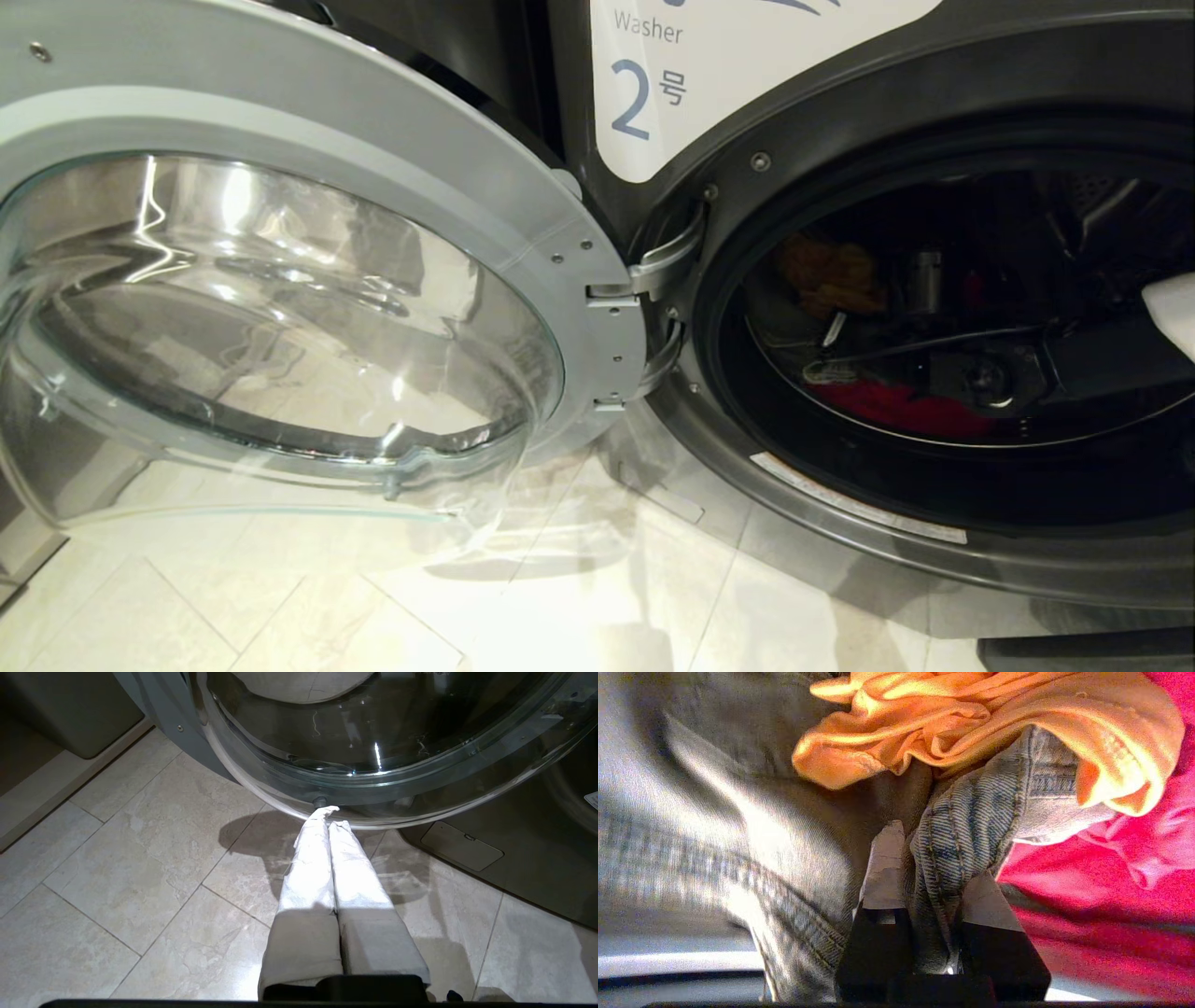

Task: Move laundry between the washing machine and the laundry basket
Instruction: Pick a cloth and place it into the basket

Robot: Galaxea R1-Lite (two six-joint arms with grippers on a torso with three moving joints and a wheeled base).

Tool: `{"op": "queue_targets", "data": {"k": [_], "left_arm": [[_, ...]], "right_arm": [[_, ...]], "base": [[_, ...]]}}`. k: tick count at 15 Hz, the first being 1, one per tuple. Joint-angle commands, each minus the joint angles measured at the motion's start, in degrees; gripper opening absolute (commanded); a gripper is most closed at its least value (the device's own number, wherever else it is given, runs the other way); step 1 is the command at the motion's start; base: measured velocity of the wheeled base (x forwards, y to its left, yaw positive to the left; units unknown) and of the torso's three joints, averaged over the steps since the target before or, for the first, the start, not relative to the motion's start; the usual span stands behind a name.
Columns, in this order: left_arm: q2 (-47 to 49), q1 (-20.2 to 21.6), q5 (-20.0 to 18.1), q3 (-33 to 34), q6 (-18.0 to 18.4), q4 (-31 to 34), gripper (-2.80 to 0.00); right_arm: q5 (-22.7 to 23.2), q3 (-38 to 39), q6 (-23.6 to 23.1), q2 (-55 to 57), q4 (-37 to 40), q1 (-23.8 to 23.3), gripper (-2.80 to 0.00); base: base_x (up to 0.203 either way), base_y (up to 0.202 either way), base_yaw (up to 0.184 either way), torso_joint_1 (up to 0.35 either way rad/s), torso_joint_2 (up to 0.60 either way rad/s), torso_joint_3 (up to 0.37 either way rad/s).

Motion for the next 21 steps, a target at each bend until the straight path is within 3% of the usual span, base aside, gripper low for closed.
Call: {"op": "queue_targets", "data": {"k": [1, 10, 21], "left_arm": [[0.1, 0.0, 0.0, 2.3, 0.0, -0.1, -2.80], [0.1, 0.0, 0.1, 2.3, -0.1, -0.1, -2.80], [0.1, 0.0, 0.0, 2.3, 0.0, -0.1, -2.80]], "right_arm": [[-0.1, 4.5, 0.1, -6.8, -0.6, 0.4, -2.80], [0.5, 25.1, -1.0, -23.7, -0.9, 2.3, -2.80], [1.0, 33.3, -2.7, -28.6, -0.9, 6.9, -2.80]], "base": [[0.000, 0.000, 0.000, 0.000, 0.00, 0.000], [0.000, 0.000, 0.000, 0.000, 0.00, 0.000], [0.000, 0.000, 0.000, -0.001, 0.00, 0.001]]}}
